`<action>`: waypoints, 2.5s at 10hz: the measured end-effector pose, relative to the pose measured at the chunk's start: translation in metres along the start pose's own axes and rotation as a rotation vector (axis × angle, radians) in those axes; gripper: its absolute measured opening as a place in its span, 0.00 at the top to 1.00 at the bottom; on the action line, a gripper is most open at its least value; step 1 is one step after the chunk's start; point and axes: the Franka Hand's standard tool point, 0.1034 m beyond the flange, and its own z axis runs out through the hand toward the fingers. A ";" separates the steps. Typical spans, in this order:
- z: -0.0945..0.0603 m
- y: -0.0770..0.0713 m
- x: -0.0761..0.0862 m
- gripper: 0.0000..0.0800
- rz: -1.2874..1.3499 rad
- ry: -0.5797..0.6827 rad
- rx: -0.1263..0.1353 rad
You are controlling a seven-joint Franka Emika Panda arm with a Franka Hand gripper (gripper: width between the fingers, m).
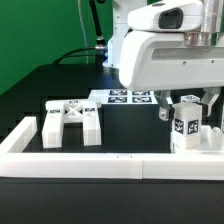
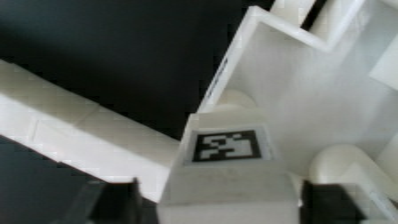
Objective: Assemble chair
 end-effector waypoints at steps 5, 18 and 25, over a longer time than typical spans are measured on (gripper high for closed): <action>0.001 -0.001 0.000 0.64 0.181 -0.001 0.004; 0.003 -0.008 0.003 0.39 1.194 -0.018 0.035; -0.001 0.000 0.003 0.19 0.655 0.006 0.031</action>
Offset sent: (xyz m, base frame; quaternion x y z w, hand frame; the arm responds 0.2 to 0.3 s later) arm 0.0000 0.0000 0.0000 0.0000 0.0000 0.0650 0.9979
